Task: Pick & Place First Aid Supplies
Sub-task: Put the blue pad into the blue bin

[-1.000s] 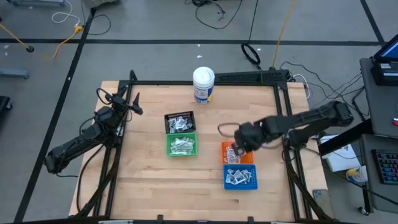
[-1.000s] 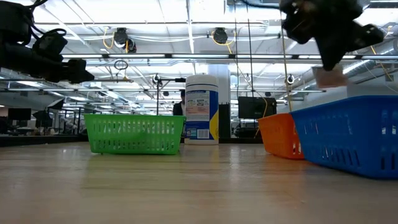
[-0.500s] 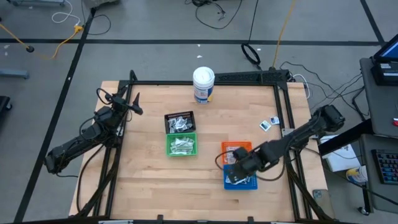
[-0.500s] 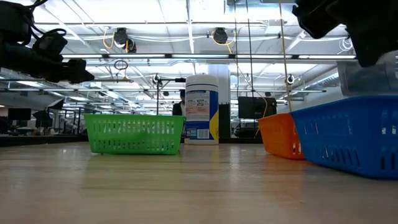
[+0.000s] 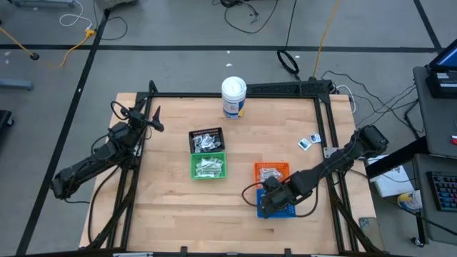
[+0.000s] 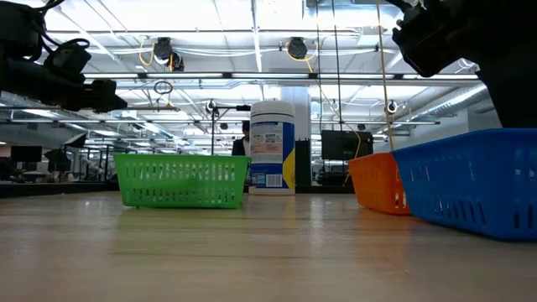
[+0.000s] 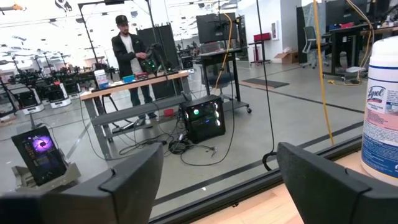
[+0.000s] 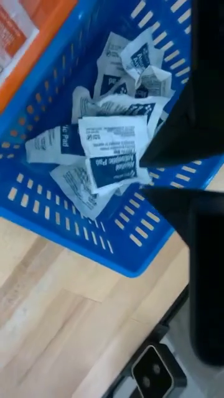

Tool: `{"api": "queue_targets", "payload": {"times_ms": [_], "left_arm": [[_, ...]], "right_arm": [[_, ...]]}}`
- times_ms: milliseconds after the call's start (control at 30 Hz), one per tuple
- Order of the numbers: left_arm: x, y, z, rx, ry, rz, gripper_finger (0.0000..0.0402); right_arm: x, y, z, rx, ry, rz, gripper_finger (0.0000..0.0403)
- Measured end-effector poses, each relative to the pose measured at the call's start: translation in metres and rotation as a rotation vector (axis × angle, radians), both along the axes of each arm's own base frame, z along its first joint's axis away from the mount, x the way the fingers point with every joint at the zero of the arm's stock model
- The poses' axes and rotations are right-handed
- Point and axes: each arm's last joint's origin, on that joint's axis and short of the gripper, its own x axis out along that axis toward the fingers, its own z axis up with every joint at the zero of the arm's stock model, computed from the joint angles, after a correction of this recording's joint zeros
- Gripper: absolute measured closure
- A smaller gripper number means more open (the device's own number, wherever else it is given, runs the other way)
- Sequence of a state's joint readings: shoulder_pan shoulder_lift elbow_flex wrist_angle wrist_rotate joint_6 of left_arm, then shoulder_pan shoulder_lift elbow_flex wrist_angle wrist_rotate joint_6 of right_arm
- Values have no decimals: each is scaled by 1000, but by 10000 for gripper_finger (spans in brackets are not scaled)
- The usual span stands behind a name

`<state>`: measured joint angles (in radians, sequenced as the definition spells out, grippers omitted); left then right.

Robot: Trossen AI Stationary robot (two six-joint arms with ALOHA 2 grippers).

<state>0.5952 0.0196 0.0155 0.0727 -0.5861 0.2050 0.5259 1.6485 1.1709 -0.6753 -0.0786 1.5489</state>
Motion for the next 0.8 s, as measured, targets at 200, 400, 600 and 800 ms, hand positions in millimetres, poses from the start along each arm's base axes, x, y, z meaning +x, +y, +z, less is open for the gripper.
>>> {"api": "queue_targets", "payload": {"times_ms": [200,400,600,800], "left_arm": [[0,0,0,0,0,0,93],[0,0,0,0,0,0,87],[0,0,0,0,0,0,75],[0,0,0,0,0,0,78]], "right_arm": [[0,-3,6,-33,-57,86,249],[-2,-27,26,-132,-139,124,160],[-2,-64,41,-200,-163,187,125],[0,-112,54,-276,-198,216,123]]}}
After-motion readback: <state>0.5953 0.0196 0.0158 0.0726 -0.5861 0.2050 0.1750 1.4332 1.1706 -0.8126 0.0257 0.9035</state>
